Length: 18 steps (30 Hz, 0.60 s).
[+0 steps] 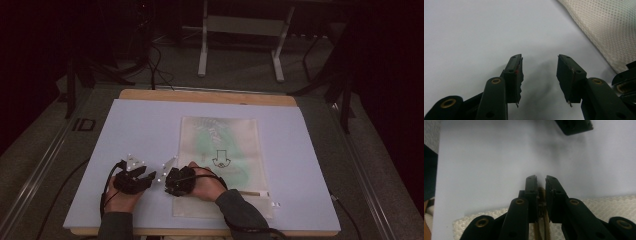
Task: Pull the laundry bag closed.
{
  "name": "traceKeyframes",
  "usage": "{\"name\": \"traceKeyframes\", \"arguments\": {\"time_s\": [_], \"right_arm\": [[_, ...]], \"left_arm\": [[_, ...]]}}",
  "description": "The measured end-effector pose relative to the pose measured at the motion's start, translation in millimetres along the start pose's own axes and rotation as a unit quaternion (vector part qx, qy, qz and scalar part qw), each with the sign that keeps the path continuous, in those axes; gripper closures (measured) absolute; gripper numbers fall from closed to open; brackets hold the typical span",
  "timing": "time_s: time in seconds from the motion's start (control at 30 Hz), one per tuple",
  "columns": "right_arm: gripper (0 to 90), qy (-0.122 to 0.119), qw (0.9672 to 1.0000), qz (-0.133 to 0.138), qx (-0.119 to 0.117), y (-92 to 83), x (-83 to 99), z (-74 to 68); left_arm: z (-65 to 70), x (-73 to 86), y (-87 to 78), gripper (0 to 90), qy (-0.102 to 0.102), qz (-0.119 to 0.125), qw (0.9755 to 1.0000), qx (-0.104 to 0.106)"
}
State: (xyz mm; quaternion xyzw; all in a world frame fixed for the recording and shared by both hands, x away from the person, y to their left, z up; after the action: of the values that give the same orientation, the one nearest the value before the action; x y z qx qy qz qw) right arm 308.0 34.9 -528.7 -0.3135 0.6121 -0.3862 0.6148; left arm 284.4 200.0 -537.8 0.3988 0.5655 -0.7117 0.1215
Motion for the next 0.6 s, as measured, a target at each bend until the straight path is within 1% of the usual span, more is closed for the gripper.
{"name": "traceKeyframes", "arguments": {"time_s": [0.2,0.43,0.6], "right_arm": [[80.9,0.009,0.9996,0.025,-0.001,-9.8,1.4,1.8],[81.0,0.008,0.9994,0.034,0.002,-21.1,6.6,0.0],[80.9,0.009,0.9994,0.034,0.003,-26.9,12.8,-0.9]], "left_arm": [[-0.2,0.1,-0.3,55.2,0.0,0.001,1.0,0.0],[0.6,0.1,0.1,55.2,0.0,0.0,1.0,0.0],[1.0,0.2,0.2,55.2,0.0,0.001,1.0,0.0]]}}
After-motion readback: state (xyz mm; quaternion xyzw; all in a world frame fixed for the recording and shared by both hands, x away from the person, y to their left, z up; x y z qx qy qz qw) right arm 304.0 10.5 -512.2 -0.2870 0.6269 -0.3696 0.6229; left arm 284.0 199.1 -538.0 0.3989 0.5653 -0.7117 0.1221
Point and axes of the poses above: each handheld gripper's, and its own axes: y roughly forward along the jaws, x roughly out of its underside, z roughly to its right, the point moved 2 cm from there along y, roughly forward along the jaws, and after that the axes turned 2 degrees about x, right-handed, at the moved point
